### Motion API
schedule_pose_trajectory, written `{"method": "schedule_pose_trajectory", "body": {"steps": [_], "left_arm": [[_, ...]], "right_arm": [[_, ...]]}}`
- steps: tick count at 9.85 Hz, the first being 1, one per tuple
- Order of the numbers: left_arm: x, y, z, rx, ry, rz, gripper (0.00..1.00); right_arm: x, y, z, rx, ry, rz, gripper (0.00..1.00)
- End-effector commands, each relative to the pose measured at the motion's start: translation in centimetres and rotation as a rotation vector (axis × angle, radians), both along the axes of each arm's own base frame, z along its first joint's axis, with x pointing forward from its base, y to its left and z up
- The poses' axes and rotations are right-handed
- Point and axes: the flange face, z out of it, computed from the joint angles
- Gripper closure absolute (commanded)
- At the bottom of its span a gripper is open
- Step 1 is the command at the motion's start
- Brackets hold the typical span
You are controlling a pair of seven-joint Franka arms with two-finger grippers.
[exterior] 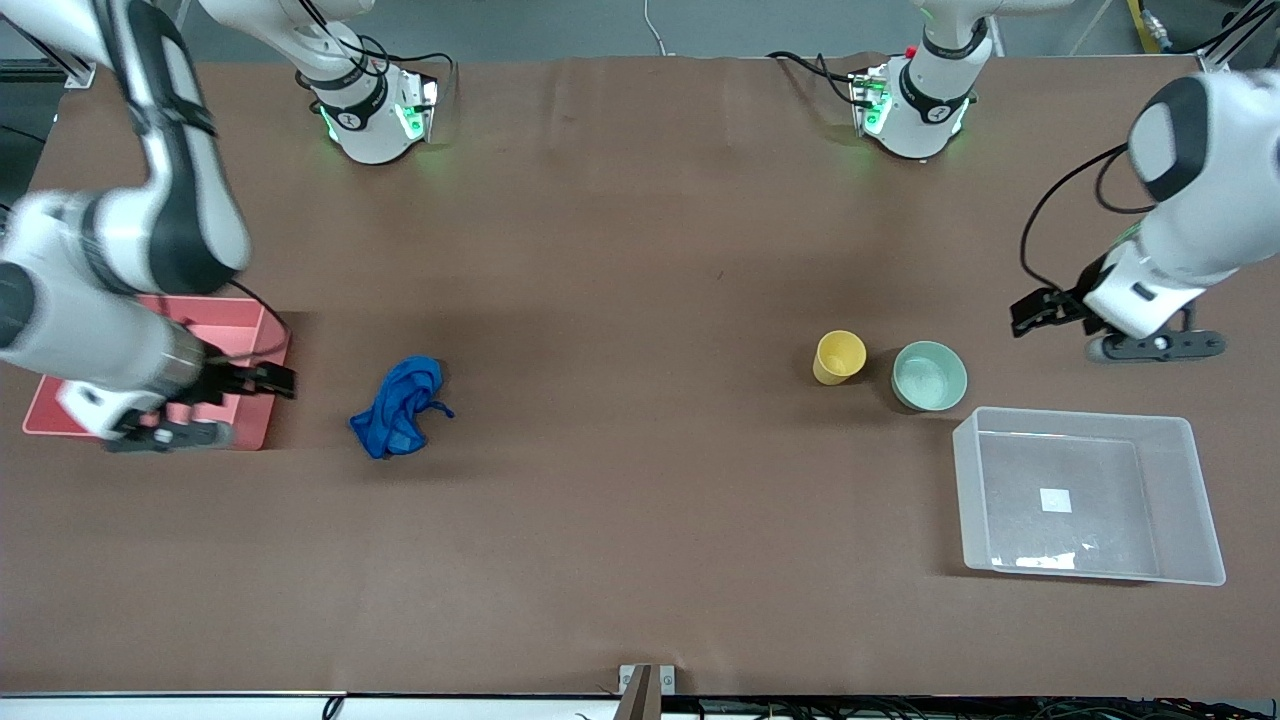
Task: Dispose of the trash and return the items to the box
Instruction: 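Grasp the blue cloth with the right gripper while the left gripper grasps the bowl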
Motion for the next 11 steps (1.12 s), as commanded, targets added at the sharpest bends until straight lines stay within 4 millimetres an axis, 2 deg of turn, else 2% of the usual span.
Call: {"method": "schedule_pose_trajectory", "body": {"steps": [1, 2, 3, 4, 6, 7, 8, 9, 10, 11], "left_arm": [[-1.6, 0.0, -8.3, -0.005, 0.026, 0.005, 0.0], [-1.5, 0.0, -10.8, -0.003, 0.044, 0.005, 0.0], [-1.3, 0.0, -13.2, -0.002, 0.055, 0.005, 0.0], [-1.1, 0.1, -15.8, 0.0, 0.064, 0.009, 0.0], [-0.6, -0.1, -20.7, 0.002, 0.019, 0.013, 0.0], [-0.4, -0.1, -22.1, 0.002, -0.001, 0.015, 0.05], [-0.4, -0.2, -22.7, 0.002, 0.0, 0.013, 0.22], [-0.5, -0.2, -22.9, 0.002, 0.005, 0.015, 0.49], [-0.5, -0.2, -23.0, 0.003, 0.006, 0.012, 0.83], [-0.6, -0.3, -23.1, 0.002, 0.009, 0.0, 1.0]], "right_arm": [[-2.0, 2.6, -7.3, -0.008, -0.018, 0.034, 0.0], [-2.6, 3.6, -9.7, -0.011, -0.036, 0.023, 0.0], [-2.9, 5.4, -12.1, -0.016, -0.032, 0.028, 0.0], [-3.3, 6.7, -13.1, -0.019, -0.03, 0.02, 0.0], [-5.1, 5.9, -15.7, -0.016, -0.068, 0.011, 0.0], [-6.0, 5.6, -16.7, -0.014, -0.084, 0.008, 0.0], [-6.0, 5.4, -17.0, -0.015, -0.081, 0.006, 0.11], [-5.9, 5.0, -17.1, -0.016, -0.079, 0.0, 0.43], [-5.9, 5.1, -17.1, -0.014, -0.084, -0.001, 0.72], [-5.9, 5.2, -17.2, -0.012, -0.082, -0.01, 0.96]]}}
